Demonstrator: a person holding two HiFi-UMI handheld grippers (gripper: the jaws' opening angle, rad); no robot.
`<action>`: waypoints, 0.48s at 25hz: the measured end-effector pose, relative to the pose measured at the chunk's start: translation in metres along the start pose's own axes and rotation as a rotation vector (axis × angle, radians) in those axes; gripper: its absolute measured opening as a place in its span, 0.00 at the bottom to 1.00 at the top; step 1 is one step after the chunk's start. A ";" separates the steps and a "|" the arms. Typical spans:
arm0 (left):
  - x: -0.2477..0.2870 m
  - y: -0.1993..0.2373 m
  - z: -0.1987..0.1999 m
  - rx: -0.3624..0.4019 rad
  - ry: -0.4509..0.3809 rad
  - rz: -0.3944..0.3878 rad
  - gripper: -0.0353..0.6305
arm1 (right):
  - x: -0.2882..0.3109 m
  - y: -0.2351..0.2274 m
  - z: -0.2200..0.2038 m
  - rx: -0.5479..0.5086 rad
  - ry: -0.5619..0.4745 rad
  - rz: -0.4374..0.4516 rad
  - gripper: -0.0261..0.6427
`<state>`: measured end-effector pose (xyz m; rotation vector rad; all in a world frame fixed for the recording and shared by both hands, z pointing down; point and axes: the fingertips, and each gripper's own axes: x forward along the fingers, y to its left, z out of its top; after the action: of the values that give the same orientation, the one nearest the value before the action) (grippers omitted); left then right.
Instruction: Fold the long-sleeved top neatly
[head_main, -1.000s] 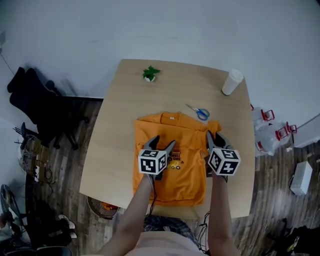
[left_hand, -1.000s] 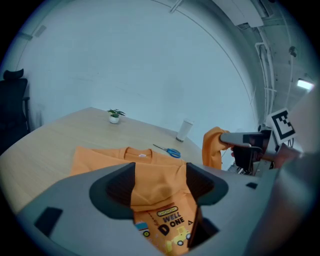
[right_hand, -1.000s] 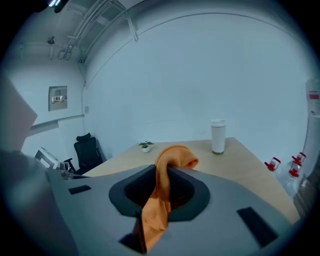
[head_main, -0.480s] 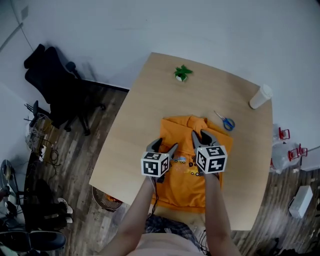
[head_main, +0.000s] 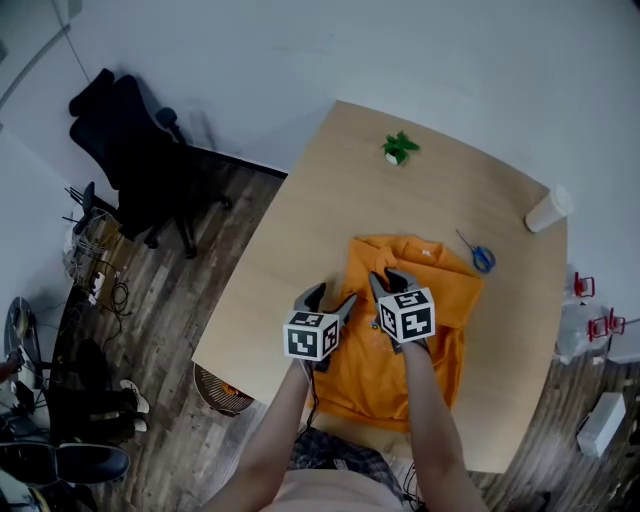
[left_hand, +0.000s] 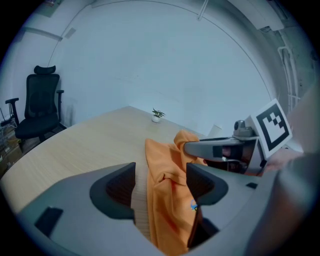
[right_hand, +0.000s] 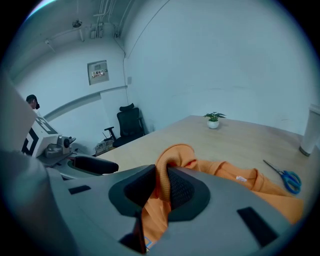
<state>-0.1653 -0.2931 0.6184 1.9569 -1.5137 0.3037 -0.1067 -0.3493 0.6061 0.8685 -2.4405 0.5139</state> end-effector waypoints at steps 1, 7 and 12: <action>-0.001 0.003 -0.001 -0.004 -0.001 0.004 0.51 | 0.005 0.003 -0.002 0.003 0.007 0.009 0.15; -0.009 0.014 0.000 -0.017 -0.006 0.027 0.51 | 0.028 0.011 -0.010 0.026 0.050 0.038 0.16; -0.013 0.019 -0.002 -0.021 -0.008 0.034 0.51 | 0.030 0.014 -0.005 0.096 0.007 0.056 0.26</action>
<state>-0.1866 -0.2842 0.6198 1.9199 -1.5511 0.2936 -0.1340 -0.3507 0.6246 0.8369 -2.4565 0.6578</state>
